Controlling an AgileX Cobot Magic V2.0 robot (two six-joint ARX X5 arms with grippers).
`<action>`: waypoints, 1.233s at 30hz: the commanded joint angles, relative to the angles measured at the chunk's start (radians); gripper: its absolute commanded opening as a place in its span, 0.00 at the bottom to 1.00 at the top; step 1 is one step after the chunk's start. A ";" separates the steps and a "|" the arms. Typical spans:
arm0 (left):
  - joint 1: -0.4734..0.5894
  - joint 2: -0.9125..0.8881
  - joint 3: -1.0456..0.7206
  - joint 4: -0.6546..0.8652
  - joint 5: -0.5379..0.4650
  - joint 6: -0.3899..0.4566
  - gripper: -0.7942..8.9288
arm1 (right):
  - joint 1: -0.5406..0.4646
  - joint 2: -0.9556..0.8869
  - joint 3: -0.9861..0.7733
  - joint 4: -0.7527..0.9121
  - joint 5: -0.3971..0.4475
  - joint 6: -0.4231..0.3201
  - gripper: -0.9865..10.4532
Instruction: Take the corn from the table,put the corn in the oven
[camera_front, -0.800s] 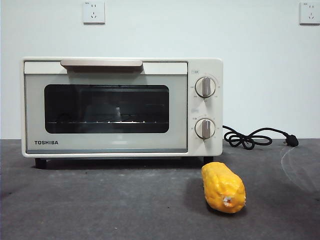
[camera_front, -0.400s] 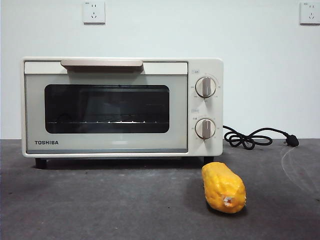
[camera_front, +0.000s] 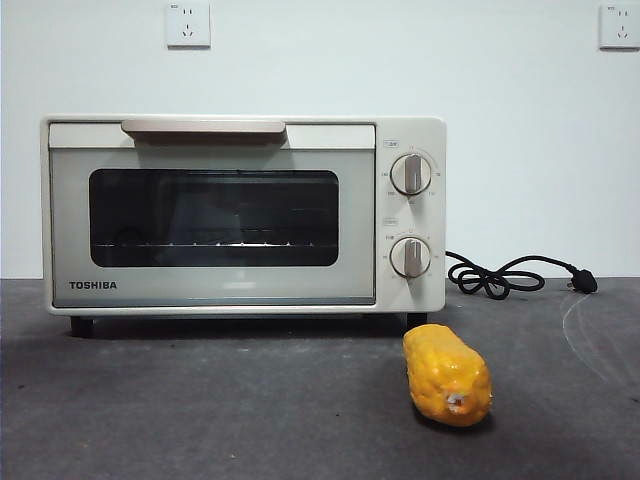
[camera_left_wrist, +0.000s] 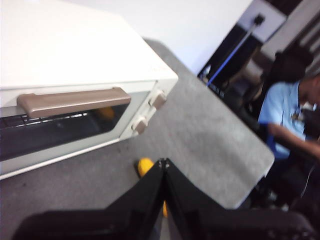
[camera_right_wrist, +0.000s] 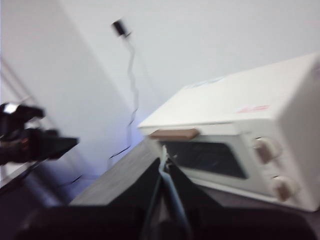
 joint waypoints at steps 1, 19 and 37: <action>-0.011 0.053 0.084 -0.109 0.005 0.161 0.08 | 0.003 0.072 0.085 -0.044 -0.062 -0.003 0.09; -0.117 0.266 0.241 -0.237 -0.155 0.254 0.08 | 0.521 0.517 0.533 -0.742 0.505 -0.368 0.12; -0.155 0.286 0.241 -0.259 -0.206 0.257 0.08 | 0.904 1.053 0.728 -0.911 1.024 -0.242 0.62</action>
